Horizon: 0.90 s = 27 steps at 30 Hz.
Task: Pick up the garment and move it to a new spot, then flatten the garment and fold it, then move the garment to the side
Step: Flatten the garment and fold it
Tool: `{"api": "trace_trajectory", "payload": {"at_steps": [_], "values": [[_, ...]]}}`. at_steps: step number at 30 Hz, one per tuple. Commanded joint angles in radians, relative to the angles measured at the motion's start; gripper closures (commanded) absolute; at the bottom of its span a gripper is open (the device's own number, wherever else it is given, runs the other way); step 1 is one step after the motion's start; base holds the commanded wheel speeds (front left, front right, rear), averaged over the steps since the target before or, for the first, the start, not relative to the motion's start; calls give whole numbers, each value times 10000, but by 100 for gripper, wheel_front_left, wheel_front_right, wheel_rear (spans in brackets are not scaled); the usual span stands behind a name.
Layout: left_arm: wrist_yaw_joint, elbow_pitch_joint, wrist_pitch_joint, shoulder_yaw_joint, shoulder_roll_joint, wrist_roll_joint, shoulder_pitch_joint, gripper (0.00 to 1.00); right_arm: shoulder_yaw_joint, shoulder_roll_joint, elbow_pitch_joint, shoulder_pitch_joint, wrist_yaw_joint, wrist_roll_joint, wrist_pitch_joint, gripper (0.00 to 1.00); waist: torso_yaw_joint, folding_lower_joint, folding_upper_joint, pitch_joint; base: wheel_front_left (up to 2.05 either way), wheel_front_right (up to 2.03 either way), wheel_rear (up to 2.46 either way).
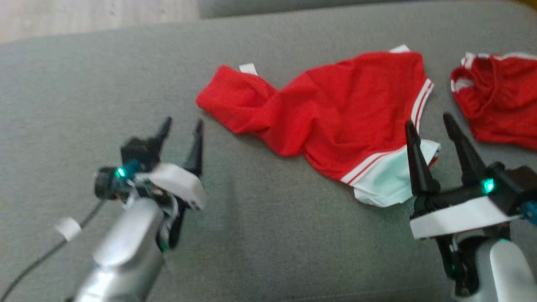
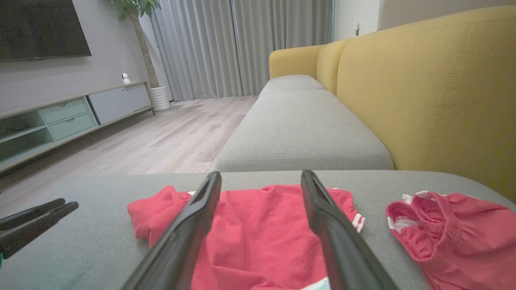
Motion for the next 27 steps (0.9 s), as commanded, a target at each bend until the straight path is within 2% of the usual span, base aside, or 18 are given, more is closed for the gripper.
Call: {"api": "trace_trajectory", "payload": {"at_steps": [1, 9, 17, 18, 19, 20, 21, 27], "values": [[-41, 79, 55, 472, 214, -115, -624, 0, 312, -19, -521, -468, 65, -107, -51, 0, -576, -2, 0, 690, 0, 0, 0], [-585, 2132, 254, 702, 270, -326, -2341, 0, 463, -15, -1107, -974, 65, -142, -136, 0, -1207, -2, 0, 1840, 0, 0, 0], [-1214, 3254, 179, 378, 113, -204, -3193, 0, 445, -7, -1118, -1059, 65, -122, -243, 0, -1315, -2, 0, 2196, 0, 0, 0], [-1275, 3365, 166, 313, 91, -168, -3236, 13, 433, -6, -1104, -1061, 65, -115, -254, 0, -1312, -2, 0, 2194, 0, 0, 0], [-1327, 3463, 133, 261, 63, -142, -3274, 59, 414, -5, -1094, -1068, 65, -108, -266, 0, -1304, -2, 0, 2186, 0, 0, 0], [-1367, 3533, 68, 187, 32, -83, -3311, 89, 387, -3, -1085, -1074, 65, -104, -276, 0, -1286, -2, 0, 2169, 0, 0, 0], [-1409, 3584, -6, 108, -8, -23, -3344, 100, 342, -2, -1077, -1074, 65, -106, -289, 0, -1250, -2, 0, 2140, 0, 0, 0], [-1434, 3458, -884, -120, -181, 230, -3340, 100, 101, 10, -976, -971, 65, -110, -427, 0, -829, -2, 0, 1683, 0, 0, 0]]}}
